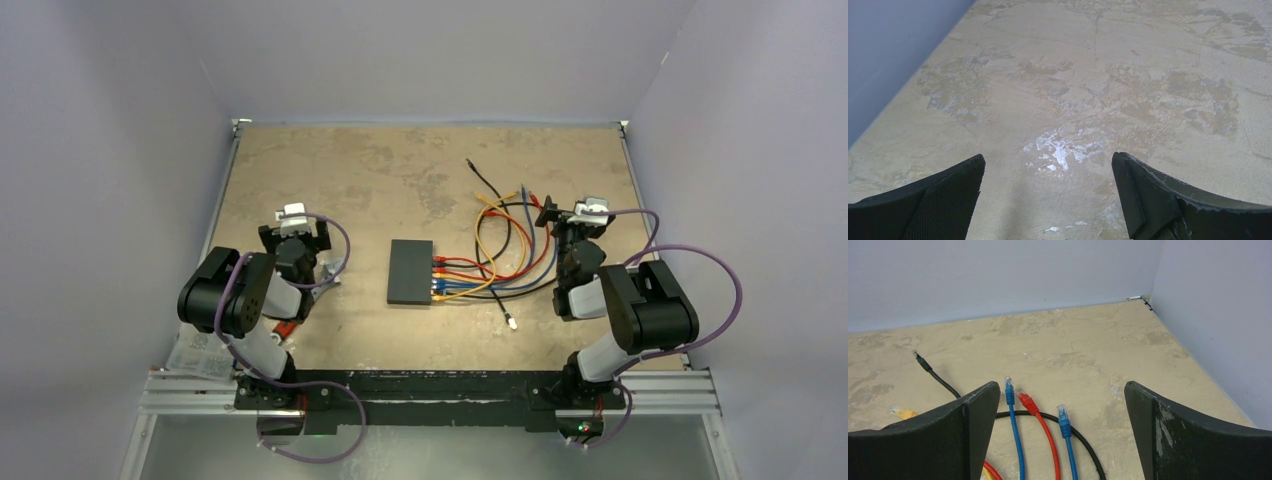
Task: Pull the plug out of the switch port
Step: Move the switch port to the center of the board.
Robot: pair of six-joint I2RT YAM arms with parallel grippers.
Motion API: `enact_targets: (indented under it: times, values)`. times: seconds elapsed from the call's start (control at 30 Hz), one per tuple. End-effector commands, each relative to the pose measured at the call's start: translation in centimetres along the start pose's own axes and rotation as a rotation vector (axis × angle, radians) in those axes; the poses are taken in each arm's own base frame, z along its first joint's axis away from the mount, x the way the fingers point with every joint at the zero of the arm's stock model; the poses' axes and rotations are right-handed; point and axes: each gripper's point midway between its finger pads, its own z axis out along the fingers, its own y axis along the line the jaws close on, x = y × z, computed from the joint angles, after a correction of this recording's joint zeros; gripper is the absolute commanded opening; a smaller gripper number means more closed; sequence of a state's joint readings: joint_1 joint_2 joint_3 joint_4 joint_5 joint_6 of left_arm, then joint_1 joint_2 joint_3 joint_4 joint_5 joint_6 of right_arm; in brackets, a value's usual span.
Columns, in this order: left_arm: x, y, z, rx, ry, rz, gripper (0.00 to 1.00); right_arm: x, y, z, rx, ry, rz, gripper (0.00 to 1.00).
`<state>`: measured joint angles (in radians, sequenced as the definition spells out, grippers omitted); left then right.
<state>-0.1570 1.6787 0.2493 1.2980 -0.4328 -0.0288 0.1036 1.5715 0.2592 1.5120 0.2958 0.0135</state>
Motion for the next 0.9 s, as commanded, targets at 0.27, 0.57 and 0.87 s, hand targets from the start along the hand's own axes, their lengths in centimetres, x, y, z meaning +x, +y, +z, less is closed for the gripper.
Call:
enact_targets:
  times: [0.27, 0.57, 0.87]
  values:
    - [-4.8, -2.0, -1.8, 0.027, 0.189, -0.126, 0.99, -5.4, 0.1, 0.9, 0.185, 0.126, 0.428, 0.99]
    - [-6.5, -6.1, -4.7, 0.217, 0.309, -0.393, 0.99, -3.3, 5.6, -1.1, -0.058, 0.407, 0.497, 0.98]
    - [-4.8, -9.6, -7.6, 0.428, 0.422, -0.455, 0.98, -3.8, 8.7, -4.1, -0.277, 0.441, 0.536, 0.99]
